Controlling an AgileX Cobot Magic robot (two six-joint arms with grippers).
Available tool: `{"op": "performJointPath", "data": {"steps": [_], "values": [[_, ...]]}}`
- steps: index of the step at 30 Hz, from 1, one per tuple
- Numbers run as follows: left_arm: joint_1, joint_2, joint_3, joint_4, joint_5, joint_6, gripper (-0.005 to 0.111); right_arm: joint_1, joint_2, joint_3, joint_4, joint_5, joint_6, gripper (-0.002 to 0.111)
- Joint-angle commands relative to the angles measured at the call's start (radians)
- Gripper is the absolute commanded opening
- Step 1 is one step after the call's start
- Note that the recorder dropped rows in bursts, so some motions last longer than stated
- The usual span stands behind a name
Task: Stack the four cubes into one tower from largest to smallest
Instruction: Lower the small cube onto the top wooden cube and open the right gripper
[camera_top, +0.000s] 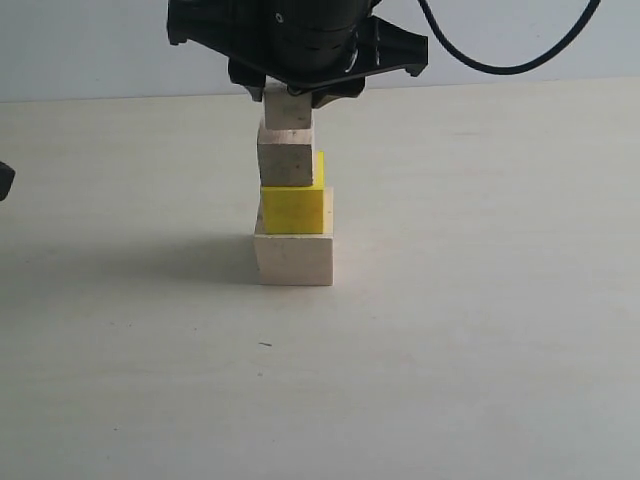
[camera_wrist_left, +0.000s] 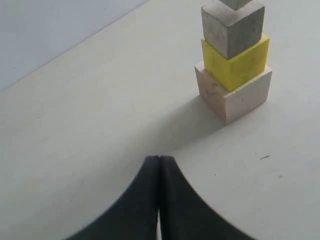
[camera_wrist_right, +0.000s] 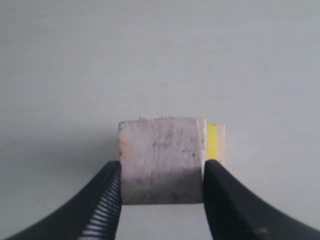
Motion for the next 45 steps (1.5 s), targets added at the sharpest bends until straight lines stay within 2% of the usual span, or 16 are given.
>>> {"op": "performJointPath", "data": {"steps": [1,45], "values": [[-0.002,-0.007,-0.004,0.010,-0.011,-0.007,0.000,-0.006,0.000,-0.010,-0.004,0.008,-0.010,0.000],[-0.002,-0.007,-0.004,0.008,-0.009,-0.007,0.000,-0.010,0.032,-0.010,-0.006,-0.027,-0.027,0.000]]}}
